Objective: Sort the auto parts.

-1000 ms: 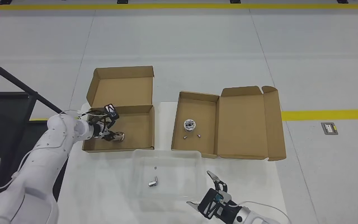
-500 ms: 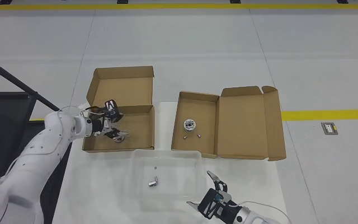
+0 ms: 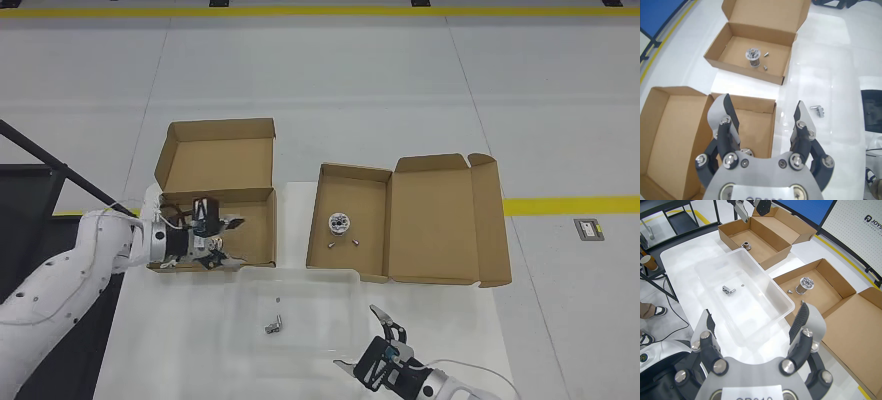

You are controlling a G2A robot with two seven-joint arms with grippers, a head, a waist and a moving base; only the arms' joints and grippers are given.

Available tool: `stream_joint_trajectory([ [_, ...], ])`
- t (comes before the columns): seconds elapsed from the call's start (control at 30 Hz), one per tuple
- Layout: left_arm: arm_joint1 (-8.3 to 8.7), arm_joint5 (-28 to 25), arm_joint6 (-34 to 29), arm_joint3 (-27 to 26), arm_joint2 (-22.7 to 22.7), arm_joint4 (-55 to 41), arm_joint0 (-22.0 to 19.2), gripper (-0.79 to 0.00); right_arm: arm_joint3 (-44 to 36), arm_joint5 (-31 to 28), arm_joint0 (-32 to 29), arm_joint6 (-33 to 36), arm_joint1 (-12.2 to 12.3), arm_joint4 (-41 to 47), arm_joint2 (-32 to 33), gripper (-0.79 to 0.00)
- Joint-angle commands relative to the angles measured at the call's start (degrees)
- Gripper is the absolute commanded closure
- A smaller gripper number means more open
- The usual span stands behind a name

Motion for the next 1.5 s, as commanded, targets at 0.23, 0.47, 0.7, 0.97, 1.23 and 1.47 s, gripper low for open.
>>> stream_joint_trajectory([
  [0.23, 7.25, 0.0, -10.76, -21.78, 4.8, -2.91, 1.08, -0.659, 0.0, 0.0, 0.0, 0.0, 0.0, 0.0, 0.0, -0.785],
  [0.47, 7.38, 0.0, -21.2, -27.34, 11.94, -3.79, -2.12, -0.727, 0.0, 0.0, 0.0, 0.0, 0.0, 0.0, 0.0, -0.785],
  [0.7, 7.08, 0.0, -24.91, -26.72, 12.49, -4.36, -2.93, -0.785, 0.0, 0.0, 0.0, 0.0, 0.0, 0.0, 0.0, -0.785],
  [0.97, 7.09, 0.73, -24.61, -25.97, 12.46, -5.83, -2.14, -0.785, 0.0, 0.0, 0.0, 0.0, 0.0, 0.0, 0.0, -0.785],
  [1.23, 4.1, 6.07, -45.64, -28.13, 13.93, -16.09, -1.41, -0.785, 0.0, 0.0, 0.0, 0.0, 0.0, 0.0, 0.0, -0.785],
  [1.47, -1.99, 13.61, -67.57, -28.05, 17.59, -27.23, -3.12, -0.785, 0.0, 0.0, 0.0, 0.0, 0.0, 0.0, 0.0, -0.785],
])
